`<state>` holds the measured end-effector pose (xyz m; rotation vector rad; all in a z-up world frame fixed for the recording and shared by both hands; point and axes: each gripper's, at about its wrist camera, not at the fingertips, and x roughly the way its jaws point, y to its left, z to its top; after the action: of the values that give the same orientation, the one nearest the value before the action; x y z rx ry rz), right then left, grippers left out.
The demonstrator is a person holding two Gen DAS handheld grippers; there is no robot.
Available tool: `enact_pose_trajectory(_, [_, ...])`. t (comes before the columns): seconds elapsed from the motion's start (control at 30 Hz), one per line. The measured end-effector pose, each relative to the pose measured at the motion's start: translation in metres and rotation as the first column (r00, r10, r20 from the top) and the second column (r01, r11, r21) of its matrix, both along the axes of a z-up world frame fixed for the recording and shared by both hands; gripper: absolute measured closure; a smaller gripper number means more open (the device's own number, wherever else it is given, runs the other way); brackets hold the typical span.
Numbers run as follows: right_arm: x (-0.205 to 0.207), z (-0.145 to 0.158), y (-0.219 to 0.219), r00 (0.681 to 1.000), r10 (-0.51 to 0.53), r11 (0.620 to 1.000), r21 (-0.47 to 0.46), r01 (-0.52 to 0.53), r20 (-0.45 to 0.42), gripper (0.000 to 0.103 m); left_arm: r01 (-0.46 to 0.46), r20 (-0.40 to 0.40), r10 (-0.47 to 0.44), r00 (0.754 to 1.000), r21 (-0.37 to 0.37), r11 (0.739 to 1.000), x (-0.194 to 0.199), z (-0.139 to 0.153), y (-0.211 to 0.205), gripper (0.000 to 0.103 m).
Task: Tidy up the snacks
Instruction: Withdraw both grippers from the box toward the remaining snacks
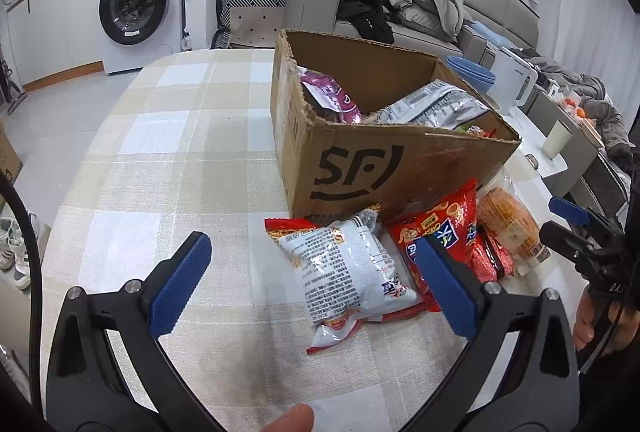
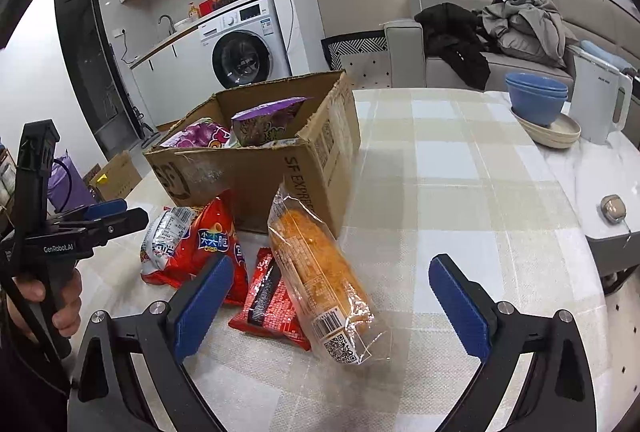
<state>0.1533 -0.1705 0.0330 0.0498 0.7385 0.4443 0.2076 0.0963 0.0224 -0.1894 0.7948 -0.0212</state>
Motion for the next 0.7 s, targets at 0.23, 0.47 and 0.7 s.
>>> enact_pose_trajectory(0.23, [0.003,-0.007,0.002,1.0,0.011,1.0,0.01,-0.011,-0.027,0.003,0.006,-0.029,-0.005,1.0,0.015,1.0,0.005,-0.011,-0.009,0.001])
enact_pose_trajectory(0.47, [0.006,-0.015,0.007,0.999,0.02,1.0,0.013,-0.019,-0.049,0.003,0.006,-0.063,-0.006,0.998,-0.001,1.0,0.016,-0.028,-0.011,0.001])
enact_pose_trajectory(0.7, [0.009,-0.023,0.011,0.997,0.029,0.999,0.017,-0.028,-0.073,0.003,-0.008,-0.09,0.006,0.996,-0.027,1.0,0.029,-0.041,-0.012,0.001])
